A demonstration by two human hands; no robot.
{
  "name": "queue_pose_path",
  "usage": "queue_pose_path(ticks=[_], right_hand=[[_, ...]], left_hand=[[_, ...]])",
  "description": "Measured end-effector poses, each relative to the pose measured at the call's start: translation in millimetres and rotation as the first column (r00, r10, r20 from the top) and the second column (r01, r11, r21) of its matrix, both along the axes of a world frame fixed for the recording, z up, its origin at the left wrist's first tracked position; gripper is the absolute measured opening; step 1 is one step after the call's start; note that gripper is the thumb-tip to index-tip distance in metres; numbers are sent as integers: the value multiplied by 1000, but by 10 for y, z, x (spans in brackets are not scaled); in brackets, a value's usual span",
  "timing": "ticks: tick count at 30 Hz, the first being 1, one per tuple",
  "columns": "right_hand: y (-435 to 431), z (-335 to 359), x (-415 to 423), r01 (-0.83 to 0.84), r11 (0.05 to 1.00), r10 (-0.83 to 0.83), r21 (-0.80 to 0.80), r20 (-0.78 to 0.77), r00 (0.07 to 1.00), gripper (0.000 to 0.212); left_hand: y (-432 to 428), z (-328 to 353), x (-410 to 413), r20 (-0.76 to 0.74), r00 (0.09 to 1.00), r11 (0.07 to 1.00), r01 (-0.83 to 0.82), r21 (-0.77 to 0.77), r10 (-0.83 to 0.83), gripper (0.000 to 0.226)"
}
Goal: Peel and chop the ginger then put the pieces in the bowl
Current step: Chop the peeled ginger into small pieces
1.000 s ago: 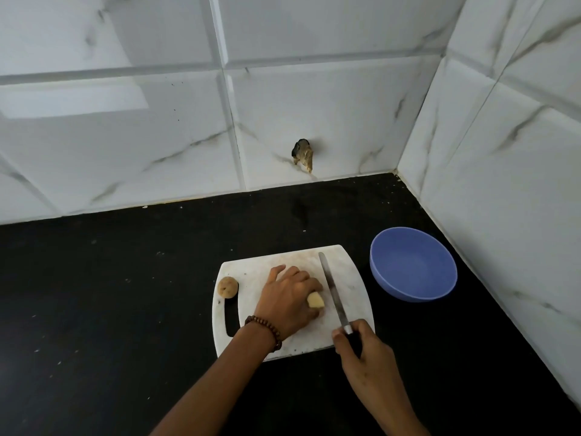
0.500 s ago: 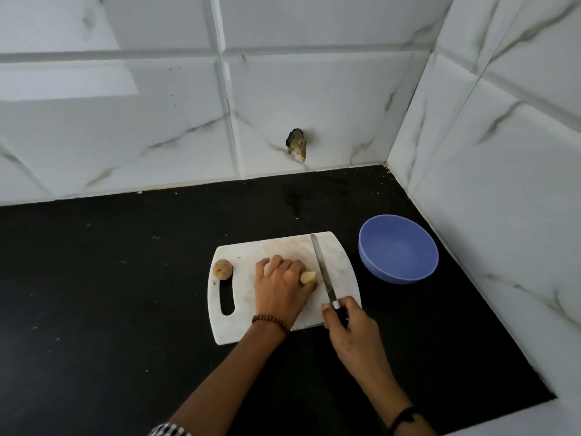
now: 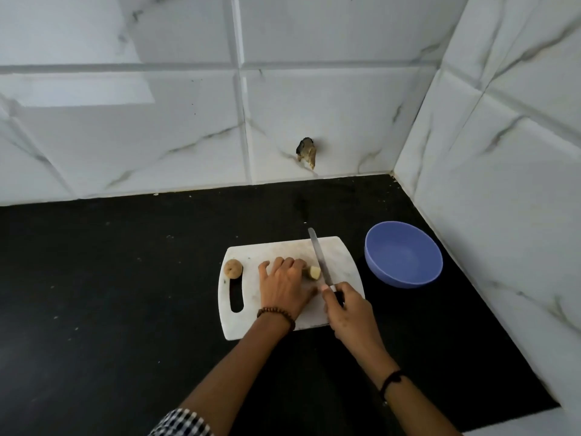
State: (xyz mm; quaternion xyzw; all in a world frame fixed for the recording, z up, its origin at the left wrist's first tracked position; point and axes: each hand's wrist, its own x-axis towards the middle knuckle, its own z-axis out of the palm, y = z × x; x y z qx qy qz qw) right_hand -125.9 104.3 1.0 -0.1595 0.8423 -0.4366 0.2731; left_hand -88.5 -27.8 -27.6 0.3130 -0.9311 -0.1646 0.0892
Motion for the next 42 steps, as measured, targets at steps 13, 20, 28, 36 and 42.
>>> queue_pose_path(ticks=[13, 20, 28, 36, 42], right_hand=[[68, -71, 70, 43, 998, -43, -46, 18, 999, 25], [46, -23, 203, 48, 999, -48, -26, 9, 999, 25], [75, -32, 191, 34, 999, -33, 7, -26, 999, 24], [47, -95, 136, -37, 999, 38, 18, -63, 997, 26], [21, -131, 138, -81, 993, 92, 84, -127, 988, 29]], left_hand=[[-68, 23, -16, 36, 996, 996, 85, -16, -84, 28], [-48, -1, 31, 13, 998, 998, 59, 6, -59, 27], [-43, 26, 17, 19, 998, 998, 62, 27, -63, 25], [-87, -19, -10, 12, 998, 998, 60, 12, -60, 22], [-93, 10, -7, 24, 997, 997, 76, -22, -76, 23]])
